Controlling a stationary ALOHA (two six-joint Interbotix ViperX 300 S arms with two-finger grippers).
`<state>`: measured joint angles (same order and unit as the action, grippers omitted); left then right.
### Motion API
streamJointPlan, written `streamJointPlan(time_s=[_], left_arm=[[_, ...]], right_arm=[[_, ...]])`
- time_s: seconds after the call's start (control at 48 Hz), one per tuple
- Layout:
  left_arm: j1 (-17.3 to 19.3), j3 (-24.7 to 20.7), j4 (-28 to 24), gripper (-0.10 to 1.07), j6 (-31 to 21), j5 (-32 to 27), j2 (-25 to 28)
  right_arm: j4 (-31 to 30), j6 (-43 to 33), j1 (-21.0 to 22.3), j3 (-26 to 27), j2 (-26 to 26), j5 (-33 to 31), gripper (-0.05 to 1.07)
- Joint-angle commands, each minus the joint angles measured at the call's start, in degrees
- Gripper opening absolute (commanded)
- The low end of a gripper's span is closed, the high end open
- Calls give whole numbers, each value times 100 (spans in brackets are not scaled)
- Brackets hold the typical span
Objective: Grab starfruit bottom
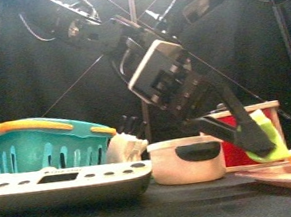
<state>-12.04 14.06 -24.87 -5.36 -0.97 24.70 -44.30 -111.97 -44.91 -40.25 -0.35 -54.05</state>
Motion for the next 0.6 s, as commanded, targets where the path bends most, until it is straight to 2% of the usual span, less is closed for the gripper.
streamJointPlan(time_s=[0.0,0.167,0.292,0.583], left_arm=[[-18,70,9,64,-26,9,-413],[-18,378,9,64,-26,26,-642],[-26,615,9,63,-18,18,-853],[-26,1213,-35,63,18,26,-1327]], right_arm=[[-44,0,9,114,-97,9,67],[-79,18,53,141,-105,149,67],[-88,26,202,149,-149,492,67],[-571,44,835,18,-457,1793,67]])
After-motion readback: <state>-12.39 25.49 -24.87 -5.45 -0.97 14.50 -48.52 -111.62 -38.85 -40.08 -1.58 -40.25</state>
